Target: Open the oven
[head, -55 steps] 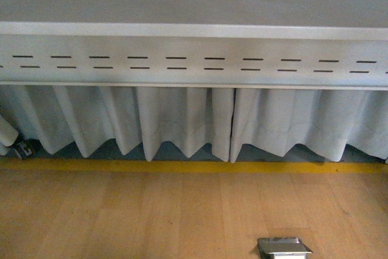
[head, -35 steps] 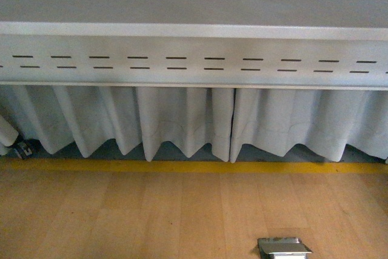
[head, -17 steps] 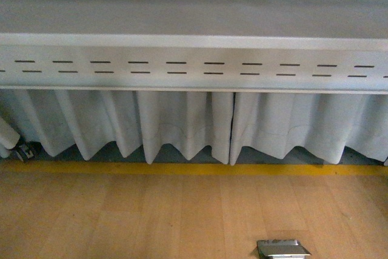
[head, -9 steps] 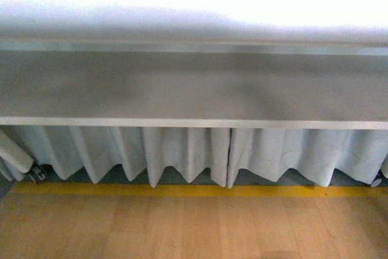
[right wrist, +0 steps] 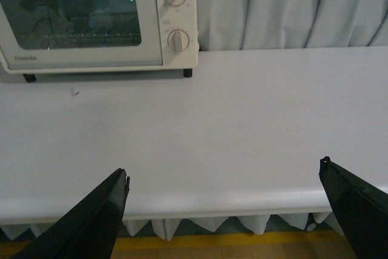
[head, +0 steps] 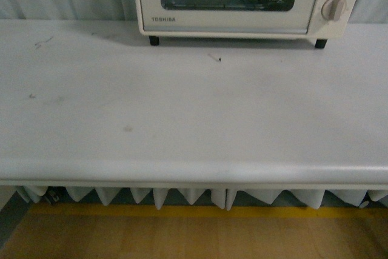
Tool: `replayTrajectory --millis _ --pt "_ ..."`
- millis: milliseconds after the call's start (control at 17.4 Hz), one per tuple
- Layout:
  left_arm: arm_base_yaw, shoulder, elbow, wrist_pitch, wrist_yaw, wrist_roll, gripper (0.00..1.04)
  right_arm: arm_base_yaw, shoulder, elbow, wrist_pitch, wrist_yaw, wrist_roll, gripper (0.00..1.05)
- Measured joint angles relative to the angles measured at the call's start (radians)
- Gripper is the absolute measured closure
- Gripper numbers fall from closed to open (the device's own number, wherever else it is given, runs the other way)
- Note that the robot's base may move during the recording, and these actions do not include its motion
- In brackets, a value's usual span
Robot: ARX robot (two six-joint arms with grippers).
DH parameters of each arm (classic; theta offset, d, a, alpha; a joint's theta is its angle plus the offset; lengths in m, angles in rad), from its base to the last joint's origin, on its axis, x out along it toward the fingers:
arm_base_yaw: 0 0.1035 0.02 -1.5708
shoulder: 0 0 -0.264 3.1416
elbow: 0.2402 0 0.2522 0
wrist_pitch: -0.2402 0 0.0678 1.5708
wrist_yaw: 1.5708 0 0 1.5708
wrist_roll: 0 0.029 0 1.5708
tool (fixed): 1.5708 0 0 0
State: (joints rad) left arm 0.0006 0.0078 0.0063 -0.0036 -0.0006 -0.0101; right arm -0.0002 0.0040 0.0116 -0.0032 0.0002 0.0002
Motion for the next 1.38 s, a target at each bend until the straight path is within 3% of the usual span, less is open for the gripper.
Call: replayTrajectory --millis 1378 --pt "0.0 0.0 0.0 0.0 0.0 0.0 0.07 0.0 0.0 0.0 0.0 0.0 -0.001 0.06"
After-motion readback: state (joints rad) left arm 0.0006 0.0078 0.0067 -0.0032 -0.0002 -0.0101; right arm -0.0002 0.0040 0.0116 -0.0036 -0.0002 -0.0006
